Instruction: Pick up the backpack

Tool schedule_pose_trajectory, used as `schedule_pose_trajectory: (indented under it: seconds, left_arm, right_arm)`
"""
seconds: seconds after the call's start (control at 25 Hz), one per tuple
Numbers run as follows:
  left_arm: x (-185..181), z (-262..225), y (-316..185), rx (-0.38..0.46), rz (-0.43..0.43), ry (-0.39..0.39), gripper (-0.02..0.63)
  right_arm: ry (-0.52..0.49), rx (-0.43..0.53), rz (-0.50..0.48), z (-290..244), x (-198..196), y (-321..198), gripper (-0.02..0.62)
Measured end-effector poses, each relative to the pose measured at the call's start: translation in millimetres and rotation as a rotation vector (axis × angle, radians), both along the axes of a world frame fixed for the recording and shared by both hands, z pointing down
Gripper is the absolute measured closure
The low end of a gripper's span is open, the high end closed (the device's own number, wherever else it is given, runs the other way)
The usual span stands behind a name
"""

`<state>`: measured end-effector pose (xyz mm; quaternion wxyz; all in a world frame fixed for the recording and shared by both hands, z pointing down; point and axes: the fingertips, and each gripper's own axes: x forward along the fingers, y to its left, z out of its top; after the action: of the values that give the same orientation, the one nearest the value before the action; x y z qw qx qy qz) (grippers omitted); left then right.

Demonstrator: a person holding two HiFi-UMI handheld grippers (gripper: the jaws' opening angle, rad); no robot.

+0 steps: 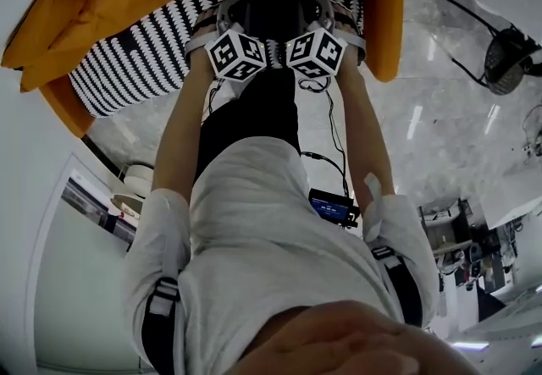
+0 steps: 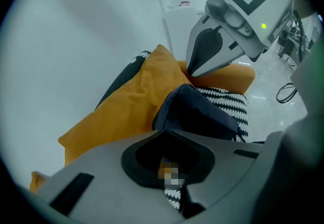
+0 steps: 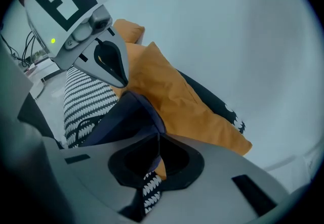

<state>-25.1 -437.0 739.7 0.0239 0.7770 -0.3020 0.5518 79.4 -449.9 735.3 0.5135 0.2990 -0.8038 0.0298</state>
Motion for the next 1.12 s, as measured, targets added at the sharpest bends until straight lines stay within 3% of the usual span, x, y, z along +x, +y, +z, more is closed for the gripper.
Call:
schedule_pose_trajectory:
  seconds: [0.24,0.28,0.36,0.4,0.48,0.56,0.84,1.12]
  left_arm:
    - [-5,21,7,-0.065,-0.003,0.019,0.589]
    - [-4,22,7,-0.070,0.000,0.016,0.576]
    - [0,26,3,-0.074,0.019,0.011,0.487]
    - [2,27,2,-0.078,0.029,0.009,0.464]
    - [4,30,3,-0.097,0.042,0.013,0.446]
    - [3,34,4,-0.119,0.046,0.015,0.433]
    - [3,64,1,-0.135,0.058,-0.040,0.428]
    - [4,79,-16,-0.056,0.071,-0.102,0.428]
  right_arm:
    - [-0.014,-0.003,0.009,7,-1,-1,0.552]
    - [-0.013,-0.005,0.015,10,1,-2,0.552]
    - [-0.008,-0.015,0.021,17,6,-4,0.549]
    - [-0.007,-0.027,0.020,20,7,-5,0.536]
    - [-0.011,-0.061,0.009,26,5,-5,0.428]
    - [-0.006,-0.093,-0.015,31,0,-5,0.407]
    - [0.043,-0.110,-0.172,56,-21,-8,0.399]
    - [0.073,-0.105,-0.204,76,-27,-18,0.399]
